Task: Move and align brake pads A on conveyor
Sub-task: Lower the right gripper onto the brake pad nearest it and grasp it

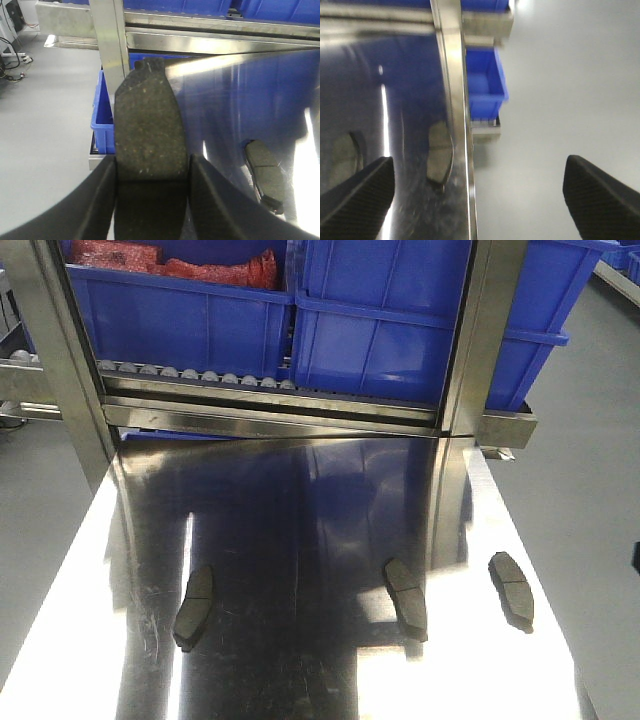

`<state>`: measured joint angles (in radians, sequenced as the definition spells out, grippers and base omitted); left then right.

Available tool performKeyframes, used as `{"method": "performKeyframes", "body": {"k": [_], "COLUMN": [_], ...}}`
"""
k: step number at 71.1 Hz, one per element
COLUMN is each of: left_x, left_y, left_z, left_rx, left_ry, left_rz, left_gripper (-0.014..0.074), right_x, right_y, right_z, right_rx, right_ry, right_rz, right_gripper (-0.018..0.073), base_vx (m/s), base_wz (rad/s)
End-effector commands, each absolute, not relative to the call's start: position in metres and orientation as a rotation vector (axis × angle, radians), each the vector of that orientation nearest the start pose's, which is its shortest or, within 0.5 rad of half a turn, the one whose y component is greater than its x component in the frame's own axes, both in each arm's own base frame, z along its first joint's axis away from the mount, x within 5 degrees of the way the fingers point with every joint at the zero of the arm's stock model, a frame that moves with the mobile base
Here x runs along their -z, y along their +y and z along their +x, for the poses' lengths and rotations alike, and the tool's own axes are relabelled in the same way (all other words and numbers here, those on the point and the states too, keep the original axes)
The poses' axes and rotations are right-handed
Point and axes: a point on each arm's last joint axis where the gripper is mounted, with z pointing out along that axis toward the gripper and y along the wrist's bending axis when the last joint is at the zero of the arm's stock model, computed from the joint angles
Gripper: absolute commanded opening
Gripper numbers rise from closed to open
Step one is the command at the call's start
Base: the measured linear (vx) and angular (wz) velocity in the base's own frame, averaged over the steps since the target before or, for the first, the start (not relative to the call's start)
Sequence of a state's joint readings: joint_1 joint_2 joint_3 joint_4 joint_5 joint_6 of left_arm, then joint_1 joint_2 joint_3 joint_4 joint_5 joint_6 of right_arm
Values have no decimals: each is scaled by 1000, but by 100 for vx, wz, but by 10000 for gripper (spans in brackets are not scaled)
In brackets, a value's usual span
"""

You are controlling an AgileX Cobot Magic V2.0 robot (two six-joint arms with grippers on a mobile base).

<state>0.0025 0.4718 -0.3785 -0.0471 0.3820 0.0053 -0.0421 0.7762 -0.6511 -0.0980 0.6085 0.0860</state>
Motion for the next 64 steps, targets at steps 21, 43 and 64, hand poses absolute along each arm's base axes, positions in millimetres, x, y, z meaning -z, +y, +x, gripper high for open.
{"method": "performKeyframes", "body": {"k": [21,43,64], "left_x": [-290,-290,-290], "left_y": [-2,-2,-2], "left_z": [104,104,104], "left_rx": [45,45,45], "left_ry": [1833,1833,1833], "left_rz": [-24,-24,-24], "left_gripper": [97,97,97], "right_x": [-287,-239,-197], "right_y": [-9,20,24], "right_z": [271,338,356], "right_rx": [4,-4,-9], "right_ry": [2550,2760,2878], "right_rz": [8,-145,-167], "right_gripper": [585,585,584], "base_vx": [0,0,0], "base_wz": [0,0,0]}}
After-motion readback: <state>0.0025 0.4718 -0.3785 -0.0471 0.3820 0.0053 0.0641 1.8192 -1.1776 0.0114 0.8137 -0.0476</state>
